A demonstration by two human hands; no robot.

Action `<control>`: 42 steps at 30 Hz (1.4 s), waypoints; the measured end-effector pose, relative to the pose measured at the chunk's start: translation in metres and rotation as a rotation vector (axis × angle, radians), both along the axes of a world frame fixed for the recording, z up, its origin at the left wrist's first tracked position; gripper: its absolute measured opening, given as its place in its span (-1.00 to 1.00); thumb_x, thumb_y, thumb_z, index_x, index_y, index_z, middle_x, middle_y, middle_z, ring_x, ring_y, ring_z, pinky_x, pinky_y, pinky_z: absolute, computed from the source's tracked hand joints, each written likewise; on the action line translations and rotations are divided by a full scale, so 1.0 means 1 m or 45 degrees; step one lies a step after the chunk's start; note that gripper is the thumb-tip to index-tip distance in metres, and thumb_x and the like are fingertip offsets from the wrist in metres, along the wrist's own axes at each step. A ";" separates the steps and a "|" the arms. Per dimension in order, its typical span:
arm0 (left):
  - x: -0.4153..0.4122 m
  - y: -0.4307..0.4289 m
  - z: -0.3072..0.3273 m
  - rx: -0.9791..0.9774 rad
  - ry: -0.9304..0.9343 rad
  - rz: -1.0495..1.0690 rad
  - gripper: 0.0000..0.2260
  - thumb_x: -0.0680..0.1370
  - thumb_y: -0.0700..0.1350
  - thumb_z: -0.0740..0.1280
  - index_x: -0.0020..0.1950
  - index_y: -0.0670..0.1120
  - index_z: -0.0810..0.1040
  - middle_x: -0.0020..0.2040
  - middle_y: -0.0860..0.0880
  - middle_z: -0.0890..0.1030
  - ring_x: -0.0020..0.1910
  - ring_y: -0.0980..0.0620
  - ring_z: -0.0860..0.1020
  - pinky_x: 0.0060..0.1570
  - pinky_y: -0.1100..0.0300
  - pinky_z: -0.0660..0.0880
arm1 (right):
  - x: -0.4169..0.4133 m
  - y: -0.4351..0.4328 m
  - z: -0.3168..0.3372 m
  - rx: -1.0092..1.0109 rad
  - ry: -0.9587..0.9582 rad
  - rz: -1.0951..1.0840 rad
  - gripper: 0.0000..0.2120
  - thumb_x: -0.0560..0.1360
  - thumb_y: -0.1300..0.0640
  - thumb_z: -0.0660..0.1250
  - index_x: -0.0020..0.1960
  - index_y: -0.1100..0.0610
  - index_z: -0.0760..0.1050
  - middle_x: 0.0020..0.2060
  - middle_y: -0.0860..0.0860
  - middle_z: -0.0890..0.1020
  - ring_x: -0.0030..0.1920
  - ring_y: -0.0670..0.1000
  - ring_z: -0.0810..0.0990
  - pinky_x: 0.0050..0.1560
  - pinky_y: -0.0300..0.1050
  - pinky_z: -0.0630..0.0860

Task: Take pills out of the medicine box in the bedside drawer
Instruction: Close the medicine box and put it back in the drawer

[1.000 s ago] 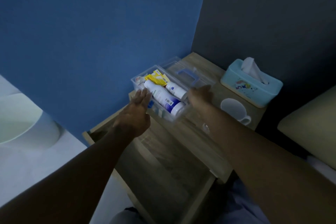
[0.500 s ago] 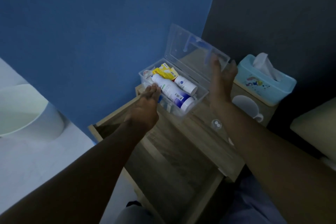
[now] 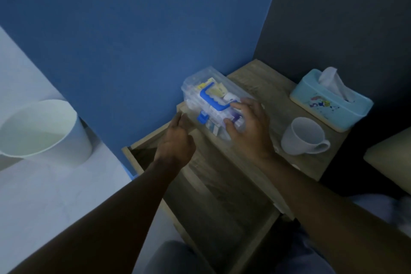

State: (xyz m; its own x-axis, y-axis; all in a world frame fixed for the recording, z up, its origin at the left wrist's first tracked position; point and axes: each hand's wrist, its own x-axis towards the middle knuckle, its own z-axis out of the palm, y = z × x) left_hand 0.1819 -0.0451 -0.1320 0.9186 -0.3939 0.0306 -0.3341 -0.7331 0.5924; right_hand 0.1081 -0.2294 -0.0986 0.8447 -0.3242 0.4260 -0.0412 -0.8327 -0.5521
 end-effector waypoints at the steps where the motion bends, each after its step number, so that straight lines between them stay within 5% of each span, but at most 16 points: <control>1: 0.001 -0.002 0.001 -0.026 0.022 0.007 -0.43 0.53 -0.17 0.23 0.53 -0.04 0.15 0.54 -0.09 0.21 0.45 -0.13 0.33 0.26 -0.04 0.45 | 0.003 0.000 0.003 -0.036 -0.007 0.004 -0.63 0.49 0.06 0.42 0.26 0.14 0.54 0.27 0.09 0.49 0.31 0.06 0.47 0.25 0.15 0.47; 7: 0.008 -0.025 0.003 -0.010 0.009 0.062 -0.44 0.53 0.04 0.28 0.48 -0.08 0.23 0.45 -0.10 0.34 0.32 -0.12 0.45 0.17 -0.05 0.52 | 0.040 -0.011 0.024 -0.206 0.151 0.214 -0.52 0.53 0.03 0.36 0.39 0.20 0.44 0.40 0.15 0.44 0.44 0.15 0.39 0.38 0.17 0.34; 13: 0.012 -0.039 -0.012 -0.069 0.043 0.134 -0.60 0.57 -0.01 0.28 0.39 -0.05 0.36 0.36 -0.10 0.42 0.24 -0.07 0.50 0.02 0.11 0.47 | 0.054 -0.019 0.011 -0.505 0.579 0.324 -0.42 0.66 -0.15 0.04 0.62 -0.01 0.05 0.63 -0.04 0.01 0.62 0.00 -0.10 0.55 0.04 -0.16; 16: 0.013 -0.038 -0.020 -0.163 0.037 0.117 -0.64 0.58 -0.05 0.27 0.36 -0.03 0.36 0.30 -0.08 0.44 0.13 0.02 0.51 -0.02 0.12 0.54 | 0.051 -0.016 0.004 -0.591 0.534 0.297 -0.41 0.66 -0.15 -0.01 0.63 0.02 0.02 0.63 -0.01 -0.01 0.62 0.00 -0.11 0.59 0.08 -0.12; 19: 0.009 -0.035 -0.029 -0.235 -0.034 0.113 -0.65 0.61 0.08 0.19 0.36 0.00 0.34 0.25 -0.02 0.47 0.01 0.18 0.45 -0.22 0.38 0.35 | 0.052 -0.015 0.000 -0.635 0.496 0.270 -0.41 0.65 -0.13 0.02 0.62 0.06 0.07 0.62 0.02 0.05 0.62 0.04 -0.04 0.58 0.11 -0.06; 22: 0.004 -0.037 -0.029 -0.396 -0.041 0.151 -0.63 0.62 0.16 0.11 0.37 0.03 0.31 0.25 0.00 0.47 0.04 0.16 0.50 -0.17 0.37 0.40 | 0.052 -0.015 -0.001 -0.658 0.508 0.274 -0.40 0.65 -0.13 0.02 0.62 0.07 0.07 0.62 0.02 0.05 0.62 0.04 -0.03 0.58 0.13 -0.04; 26: 0.003 -0.052 -0.018 -0.578 -0.045 0.185 -0.69 0.64 0.04 0.15 0.34 -0.01 0.37 0.24 0.04 0.49 0.07 0.20 0.49 -0.09 0.39 0.46 | 0.052 -0.015 -0.002 -0.632 0.493 0.270 -0.42 0.66 -0.12 -0.02 0.62 0.05 0.07 0.62 0.00 0.06 0.62 0.01 -0.04 0.58 0.12 -0.06; 32: -0.006 -0.062 -0.017 -0.602 -0.069 0.291 -0.68 0.66 -0.02 0.16 0.37 -0.08 0.44 -0.05 0.12 0.57 -0.25 0.30 0.52 -0.28 0.57 0.41 | 0.054 -0.016 -0.001 -0.521 0.473 0.278 -0.45 0.65 -0.08 -0.11 0.61 0.01 0.09 0.62 -0.04 0.07 0.61 -0.04 -0.03 0.59 0.04 -0.12; 36: -0.020 -0.066 -0.021 -0.579 0.023 0.188 -0.54 0.66 -0.09 0.11 0.57 -0.03 0.14 0.05 0.03 0.60 -0.17 0.24 0.58 -0.26 0.47 0.47 | 0.053 -0.018 0.000 -0.550 0.496 0.288 -0.42 0.63 -0.11 -0.13 0.62 0.01 0.06 0.62 -0.04 0.04 0.61 -0.04 -0.06 0.59 0.05 -0.13; 38: -0.023 -0.064 -0.025 -0.546 0.054 0.093 -0.43 0.63 -0.19 0.15 0.60 -0.04 -0.02 0.22 -0.16 0.58 0.03 0.02 0.62 -0.03 0.32 0.54 | 0.051 -0.017 0.000 -0.608 0.496 0.280 -0.41 0.63 -0.11 -0.14 0.62 0.02 0.05 0.62 -0.02 0.04 0.62 -0.03 -0.05 0.58 0.07 -0.11; 40: -0.023 -0.061 -0.024 -0.482 0.115 0.001 -0.33 0.59 -0.32 0.17 0.60 -0.11 -0.12 0.45 -0.33 0.35 0.37 -0.25 0.42 0.31 0.03 0.38 | 0.051 -0.016 -0.001 -0.677 0.514 0.264 -0.40 0.62 -0.12 -0.17 0.62 0.01 0.02 0.62 0.00 0.02 0.62 -0.01 -0.06 0.58 0.09 -0.10; 42: -0.023 -0.053 -0.023 -0.567 0.253 -0.207 -0.29 0.58 -0.32 0.21 0.59 -0.11 -0.17 0.56 -0.22 0.14 0.54 -0.05 0.18 0.46 0.16 0.19 | 0.052 -0.014 0.000 -0.713 0.552 0.256 -0.40 0.61 -0.12 -0.18 0.63 0.00 -0.02 0.63 0.01 -0.02 0.62 0.02 -0.09 0.58 0.13 -0.10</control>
